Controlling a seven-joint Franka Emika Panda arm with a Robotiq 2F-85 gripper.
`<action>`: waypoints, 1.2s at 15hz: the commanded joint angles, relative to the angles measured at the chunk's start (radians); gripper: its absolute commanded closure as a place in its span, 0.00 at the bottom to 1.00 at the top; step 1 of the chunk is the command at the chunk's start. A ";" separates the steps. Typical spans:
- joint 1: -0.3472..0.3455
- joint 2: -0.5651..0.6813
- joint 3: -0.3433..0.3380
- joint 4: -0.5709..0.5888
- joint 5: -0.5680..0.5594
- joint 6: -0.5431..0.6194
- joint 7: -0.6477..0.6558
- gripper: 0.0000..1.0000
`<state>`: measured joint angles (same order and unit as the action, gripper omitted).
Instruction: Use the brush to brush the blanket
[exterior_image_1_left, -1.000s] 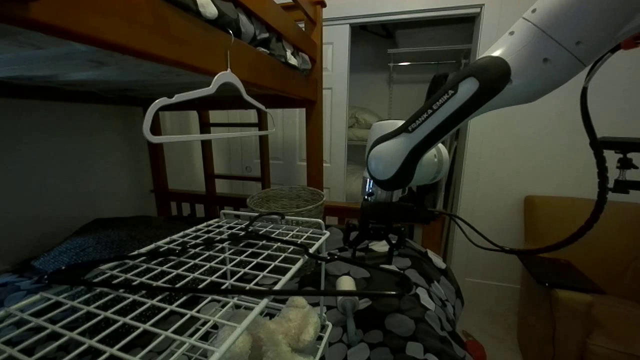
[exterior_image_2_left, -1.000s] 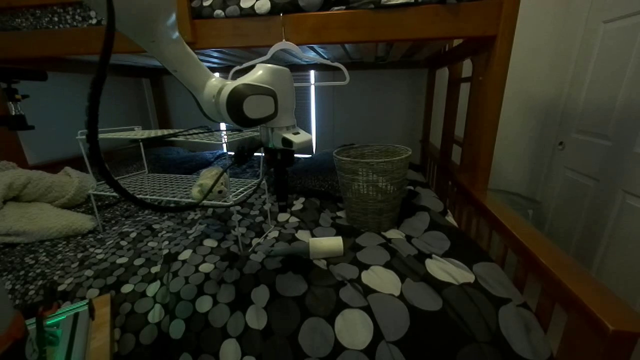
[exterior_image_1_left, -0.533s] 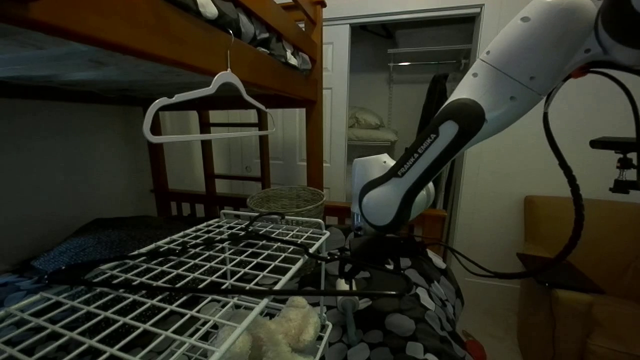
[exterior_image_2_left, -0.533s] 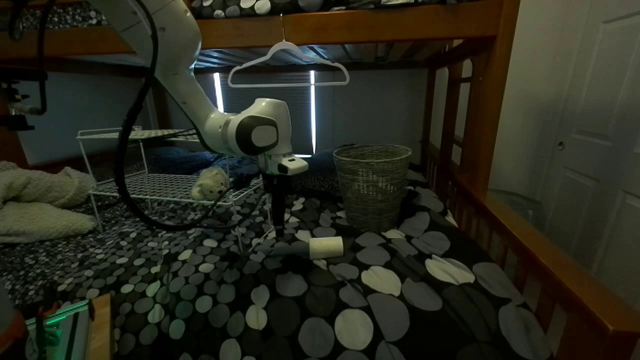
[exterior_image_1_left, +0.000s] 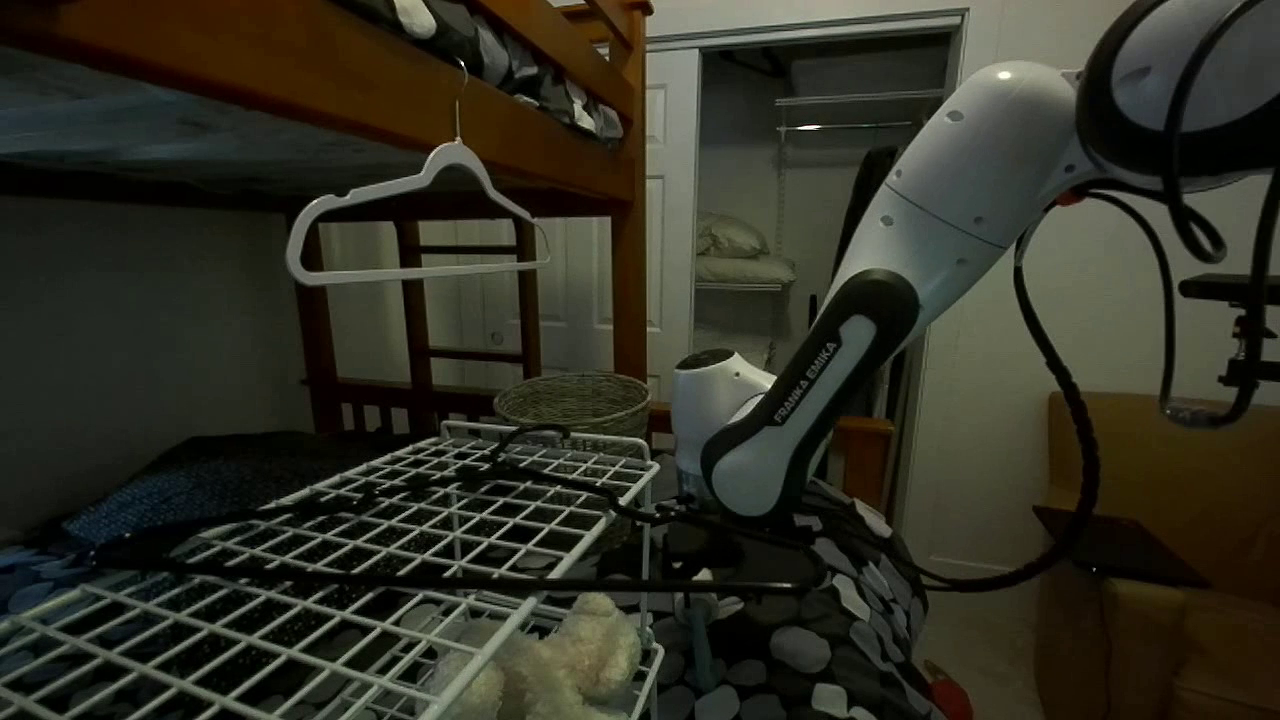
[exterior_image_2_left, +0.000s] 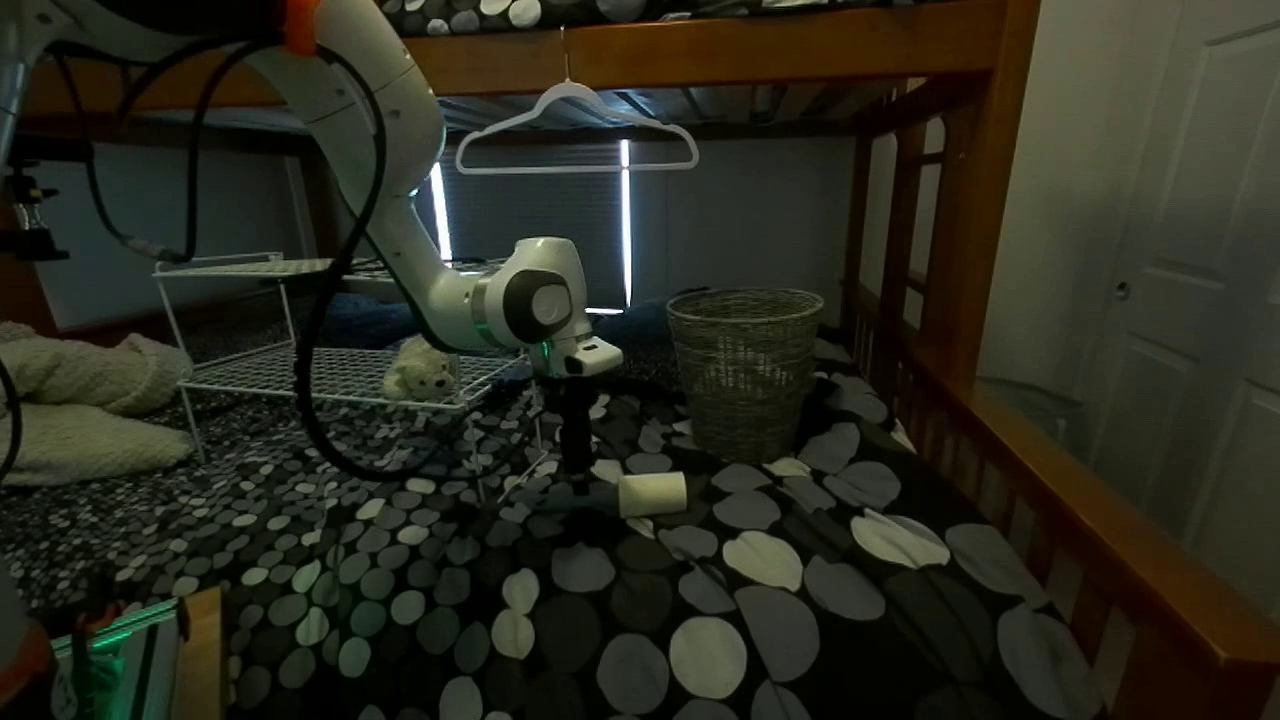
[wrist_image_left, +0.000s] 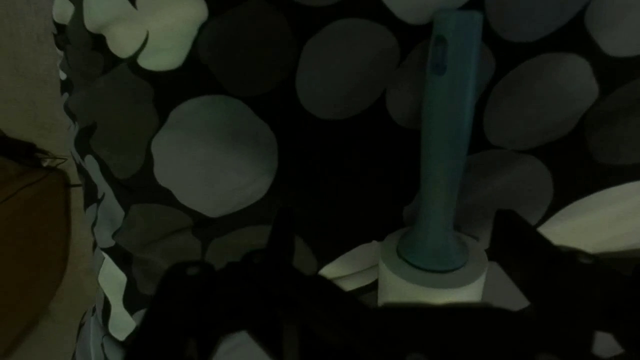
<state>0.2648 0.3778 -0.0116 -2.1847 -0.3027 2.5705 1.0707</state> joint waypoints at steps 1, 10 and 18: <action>0.049 0.073 -0.050 0.064 -0.051 0.021 0.066 0.00; 0.121 0.191 -0.102 0.156 -0.066 0.060 0.074 0.00; 0.164 0.223 -0.145 0.178 -0.073 0.061 0.078 0.51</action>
<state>0.4028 0.5898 -0.1270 -2.0104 -0.3448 2.6101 1.1185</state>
